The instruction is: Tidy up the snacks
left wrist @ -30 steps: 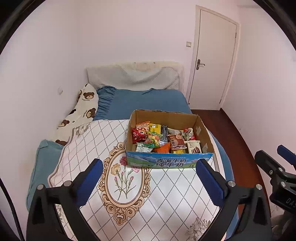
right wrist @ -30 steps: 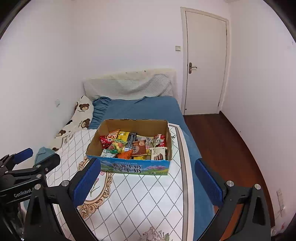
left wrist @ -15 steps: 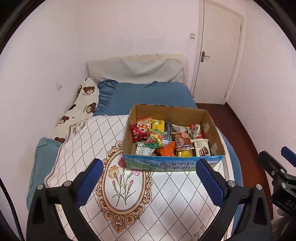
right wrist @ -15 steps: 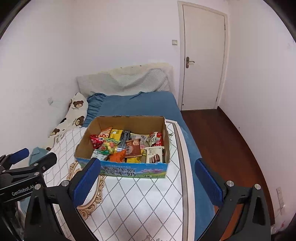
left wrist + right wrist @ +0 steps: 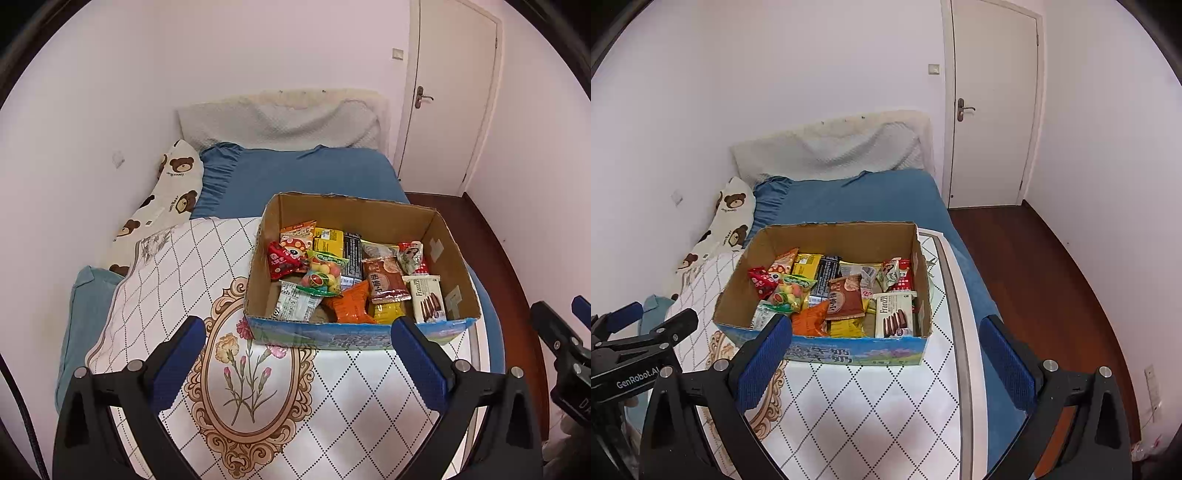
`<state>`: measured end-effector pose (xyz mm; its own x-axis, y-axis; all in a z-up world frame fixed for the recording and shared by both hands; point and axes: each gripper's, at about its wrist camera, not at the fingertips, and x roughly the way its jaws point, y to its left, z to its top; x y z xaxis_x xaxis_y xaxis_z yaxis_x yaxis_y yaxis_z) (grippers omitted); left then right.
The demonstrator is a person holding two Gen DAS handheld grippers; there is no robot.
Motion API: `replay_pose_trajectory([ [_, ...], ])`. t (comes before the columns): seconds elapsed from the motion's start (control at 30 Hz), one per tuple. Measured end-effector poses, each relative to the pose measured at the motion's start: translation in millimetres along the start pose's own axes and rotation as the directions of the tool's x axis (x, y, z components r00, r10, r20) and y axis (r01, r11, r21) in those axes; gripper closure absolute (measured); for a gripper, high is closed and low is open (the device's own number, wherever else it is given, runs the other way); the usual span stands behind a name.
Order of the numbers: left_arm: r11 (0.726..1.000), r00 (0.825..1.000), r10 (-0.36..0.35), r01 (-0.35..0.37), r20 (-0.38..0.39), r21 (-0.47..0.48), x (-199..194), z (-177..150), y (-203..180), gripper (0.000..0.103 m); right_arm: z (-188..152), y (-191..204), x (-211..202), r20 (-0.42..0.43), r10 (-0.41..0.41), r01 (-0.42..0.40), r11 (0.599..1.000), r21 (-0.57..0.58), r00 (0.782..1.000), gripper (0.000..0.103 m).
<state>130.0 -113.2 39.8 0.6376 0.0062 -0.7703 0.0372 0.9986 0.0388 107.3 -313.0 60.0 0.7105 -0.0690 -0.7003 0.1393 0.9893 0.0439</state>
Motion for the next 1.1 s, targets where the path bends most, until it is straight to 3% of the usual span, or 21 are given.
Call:
replay_pose_trajectory([
  [0.37, 1.000, 1.000, -0.001, 0.001, -0.013, 0.004, 11, 5, -4, 0.000, -2, -2, 24, -0.033, -0.007, 0.007, 1.000, 0.006, 0.999, 0.000],
  [1.1, 1.000, 1.000, -0.011, 0.011, -0.012, 0.017, 8, 4, -7, 0.000, -3, -3, 24, -0.033, 0.012, -0.012, 1.000, 0.002, 0.999, 0.000],
])
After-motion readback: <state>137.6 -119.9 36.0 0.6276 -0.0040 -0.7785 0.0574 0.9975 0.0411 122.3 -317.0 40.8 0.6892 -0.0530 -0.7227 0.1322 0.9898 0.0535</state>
